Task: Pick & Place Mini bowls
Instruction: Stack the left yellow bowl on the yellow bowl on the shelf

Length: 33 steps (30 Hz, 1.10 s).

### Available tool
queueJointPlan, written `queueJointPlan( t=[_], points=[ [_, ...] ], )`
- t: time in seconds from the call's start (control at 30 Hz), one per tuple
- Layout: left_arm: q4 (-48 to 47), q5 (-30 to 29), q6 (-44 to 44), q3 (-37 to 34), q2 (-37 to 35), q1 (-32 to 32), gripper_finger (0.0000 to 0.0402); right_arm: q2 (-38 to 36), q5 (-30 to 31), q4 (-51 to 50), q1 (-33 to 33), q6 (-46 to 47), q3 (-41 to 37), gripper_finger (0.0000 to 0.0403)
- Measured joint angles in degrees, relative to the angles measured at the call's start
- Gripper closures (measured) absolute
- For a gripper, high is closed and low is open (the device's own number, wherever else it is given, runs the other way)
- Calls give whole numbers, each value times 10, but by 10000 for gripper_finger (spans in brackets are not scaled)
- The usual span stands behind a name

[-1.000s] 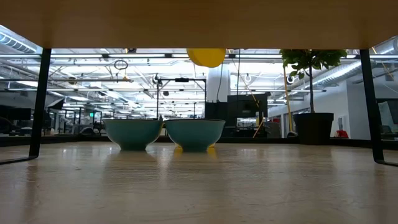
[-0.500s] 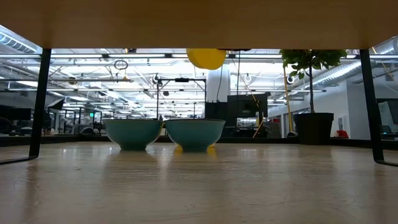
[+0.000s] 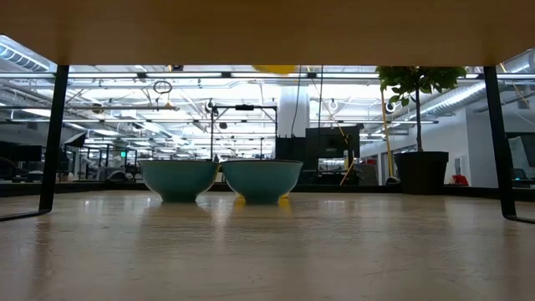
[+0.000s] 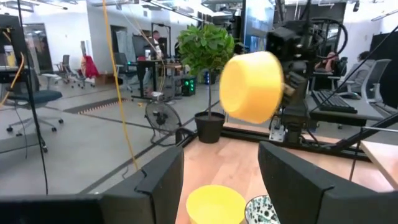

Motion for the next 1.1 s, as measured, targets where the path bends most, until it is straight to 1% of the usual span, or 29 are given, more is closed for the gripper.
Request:
queueJointPlan(
  t=[0.2, 0.53, 0.73, 0.93, 1.0, 1.1],
  points=[
    [2, 0, 0, 0, 0, 0, 190, -27, 1, -6, 61, 32, 0, 403],
    [2, 0, -2, 0, 0, 0, 190, -69, -1, -18, 193, 103, 0, 403],
    [2, 0, -2, 0, 0, 0, 190, -72, -1, -32, 281, 149, 0, 403],
    [2, 0, -2, 0, 0, 0, 190, -72, -1, -31, 381, 150, -7, 403],
    [2, 0, -2, 0, 0, 0, 190, -72, -6, -33, 411, 149, -11, 403],
    [2, 0, -1, 0, 0, 0, 190, -71, -46, -35, 444, 145, -14, 403]
  ],
)
